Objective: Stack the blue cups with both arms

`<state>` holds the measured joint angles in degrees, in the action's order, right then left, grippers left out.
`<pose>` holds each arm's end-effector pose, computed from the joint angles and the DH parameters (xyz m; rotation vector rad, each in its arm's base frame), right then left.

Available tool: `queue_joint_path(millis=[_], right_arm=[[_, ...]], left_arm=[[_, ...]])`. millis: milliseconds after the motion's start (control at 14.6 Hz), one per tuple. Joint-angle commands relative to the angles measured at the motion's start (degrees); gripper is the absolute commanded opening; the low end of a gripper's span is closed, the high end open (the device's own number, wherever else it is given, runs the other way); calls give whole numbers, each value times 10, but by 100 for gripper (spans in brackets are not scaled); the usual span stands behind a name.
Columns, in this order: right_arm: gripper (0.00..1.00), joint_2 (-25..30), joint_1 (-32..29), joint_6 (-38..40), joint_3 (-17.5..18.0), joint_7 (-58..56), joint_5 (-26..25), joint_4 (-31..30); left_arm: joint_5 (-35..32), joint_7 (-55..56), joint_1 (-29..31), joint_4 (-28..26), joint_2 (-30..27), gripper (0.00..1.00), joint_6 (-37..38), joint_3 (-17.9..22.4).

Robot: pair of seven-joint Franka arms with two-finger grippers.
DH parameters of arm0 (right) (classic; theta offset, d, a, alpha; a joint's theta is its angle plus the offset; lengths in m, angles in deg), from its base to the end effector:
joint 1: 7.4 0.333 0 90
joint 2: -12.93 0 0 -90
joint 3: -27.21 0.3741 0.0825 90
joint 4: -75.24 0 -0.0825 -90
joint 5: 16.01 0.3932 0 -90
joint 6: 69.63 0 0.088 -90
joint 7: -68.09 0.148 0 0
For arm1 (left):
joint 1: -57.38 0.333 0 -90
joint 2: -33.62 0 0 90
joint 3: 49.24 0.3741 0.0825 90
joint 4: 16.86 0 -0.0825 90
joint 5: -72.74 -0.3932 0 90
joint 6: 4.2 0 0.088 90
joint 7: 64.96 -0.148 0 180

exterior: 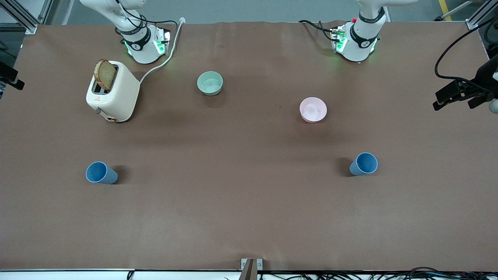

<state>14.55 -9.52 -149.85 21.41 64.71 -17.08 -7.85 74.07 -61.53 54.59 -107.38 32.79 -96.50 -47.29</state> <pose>0.5277 -0.0775 0.6992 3.1254 -0.1284 -0.0366 0.5644 -0.0115 0.6491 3.1146 0.0710 0.0695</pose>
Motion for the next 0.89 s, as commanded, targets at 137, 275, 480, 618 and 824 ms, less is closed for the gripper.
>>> queue_joint_path(millis=[137,275,480,618,824], right_arm=[[100,7,-10,0,9,2,-4,-8],[100,7,-10,0,9,2,-4,-8],[100,7,-10,0,9,2,-4,-8],[100,6,-11,-1,9,2,-4,-8],[100,5,-12,-6,9,2,-3,-8]], left_arm=[[1,11,5,6,-1,100,3,-2],[-4,8,3,7,0,100,3,-1],[-4,8,4,10,0,100,3,-2],[-22,9,2,11,12,100,1,-2],[-15,14,-1,11,15,100,1,-5]])
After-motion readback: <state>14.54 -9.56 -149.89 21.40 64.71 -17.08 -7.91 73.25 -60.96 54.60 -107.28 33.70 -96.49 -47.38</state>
